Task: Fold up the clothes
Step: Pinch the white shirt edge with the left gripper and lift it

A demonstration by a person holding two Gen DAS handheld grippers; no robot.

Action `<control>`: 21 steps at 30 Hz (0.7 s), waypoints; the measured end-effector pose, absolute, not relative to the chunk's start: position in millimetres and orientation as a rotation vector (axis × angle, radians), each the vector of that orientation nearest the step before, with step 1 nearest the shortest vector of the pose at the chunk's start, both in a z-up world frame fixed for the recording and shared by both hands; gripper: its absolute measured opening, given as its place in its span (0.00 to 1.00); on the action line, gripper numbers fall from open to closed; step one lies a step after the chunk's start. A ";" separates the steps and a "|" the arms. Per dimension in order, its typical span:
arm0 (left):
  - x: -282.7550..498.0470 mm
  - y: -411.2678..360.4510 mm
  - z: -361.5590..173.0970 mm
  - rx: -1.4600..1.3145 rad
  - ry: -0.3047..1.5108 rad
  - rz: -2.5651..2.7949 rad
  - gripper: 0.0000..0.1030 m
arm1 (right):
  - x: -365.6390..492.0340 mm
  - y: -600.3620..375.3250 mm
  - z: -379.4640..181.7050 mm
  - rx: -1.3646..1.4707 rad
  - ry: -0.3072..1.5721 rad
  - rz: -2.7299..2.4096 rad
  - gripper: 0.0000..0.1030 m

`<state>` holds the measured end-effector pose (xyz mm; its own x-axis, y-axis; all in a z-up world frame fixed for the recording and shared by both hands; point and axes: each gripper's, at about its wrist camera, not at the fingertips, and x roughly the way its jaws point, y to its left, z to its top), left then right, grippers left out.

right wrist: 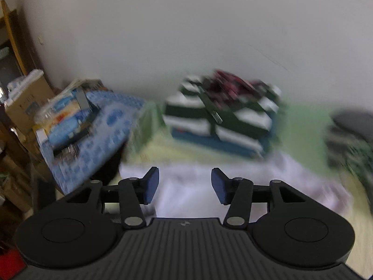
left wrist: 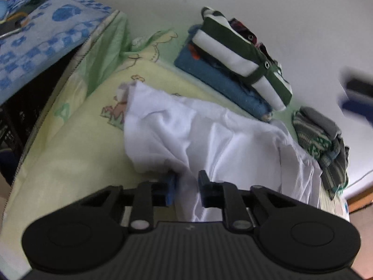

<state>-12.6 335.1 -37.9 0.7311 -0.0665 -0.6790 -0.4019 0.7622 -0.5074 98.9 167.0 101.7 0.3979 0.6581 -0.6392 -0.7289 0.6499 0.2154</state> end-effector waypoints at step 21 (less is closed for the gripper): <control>-33.3 309.9 -38.8 -0.565 0.654 0.308 0.00 | 96.1 373.7 1.8 -0.674 0.914 0.970 0.04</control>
<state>-33.3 309.9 -38.8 0.7568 0.0943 -0.6468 -0.4382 0.8074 -0.3951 96.1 373.7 1.8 0.2652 0.3927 -0.8806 -0.9025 0.4226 -0.0834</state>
